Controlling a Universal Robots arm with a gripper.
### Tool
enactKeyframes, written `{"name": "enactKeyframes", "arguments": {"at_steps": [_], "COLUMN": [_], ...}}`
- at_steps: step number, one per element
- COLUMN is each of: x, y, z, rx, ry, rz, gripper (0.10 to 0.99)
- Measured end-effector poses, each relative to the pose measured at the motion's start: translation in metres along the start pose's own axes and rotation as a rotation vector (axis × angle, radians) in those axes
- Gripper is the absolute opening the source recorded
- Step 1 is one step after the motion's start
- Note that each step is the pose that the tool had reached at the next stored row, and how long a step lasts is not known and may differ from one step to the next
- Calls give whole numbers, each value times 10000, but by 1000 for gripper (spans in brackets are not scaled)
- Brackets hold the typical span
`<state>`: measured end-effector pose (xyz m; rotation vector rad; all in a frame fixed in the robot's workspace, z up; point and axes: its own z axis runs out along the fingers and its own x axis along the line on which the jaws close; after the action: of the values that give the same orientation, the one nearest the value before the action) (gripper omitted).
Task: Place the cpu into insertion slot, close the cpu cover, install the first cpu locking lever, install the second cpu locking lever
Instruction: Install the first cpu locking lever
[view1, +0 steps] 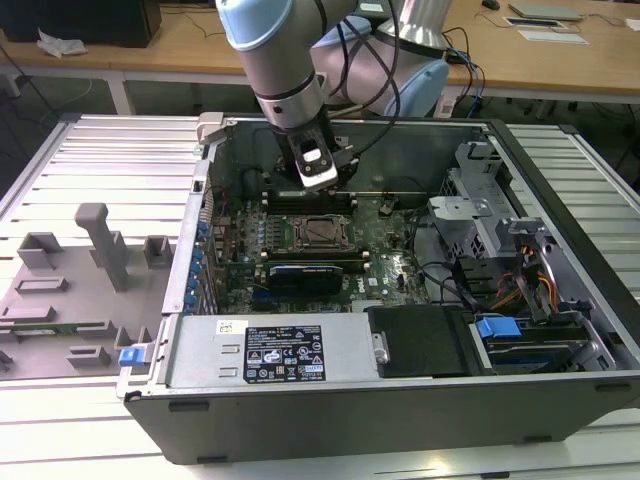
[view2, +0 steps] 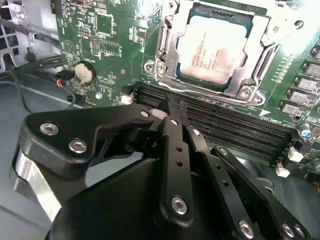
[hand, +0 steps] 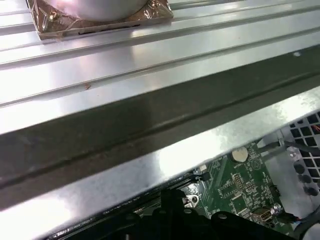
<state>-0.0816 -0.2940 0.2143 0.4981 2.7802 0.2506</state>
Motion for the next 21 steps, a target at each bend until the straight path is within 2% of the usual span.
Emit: {"name": "enactKeyframes", "arguments": {"at_steps": [1, 2, 3, 4, 6, 7, 8, 11, 12, 13, 16, 21], "x": [-2, -6, -15, -26, -37, -45, -46, -46, -47, -47, -56, -130], "y": [0, 1, 2, 3, 4, 5, 4, 5, 5, 2, -19, -135], "z": [1, 4, 8, 12, 16, 19, 19, 19, 19, 19, 15, 11], "rx": [27, 67, 133, 212, 305, 402, 413, 434, 489, 622, 853, 918], "ry": [92, 280, 591, 938, 1284, 1599, 1627, 1637, 1655, 1704, 1799, 1966], "rz": [15, 49, 105, 165, 219, 271, 274, 272, 265, 249, 226, 244], "gripper": [106, 106, 106, 106, 106, 106, 106, 106, 106, 106, 106, 106]}}
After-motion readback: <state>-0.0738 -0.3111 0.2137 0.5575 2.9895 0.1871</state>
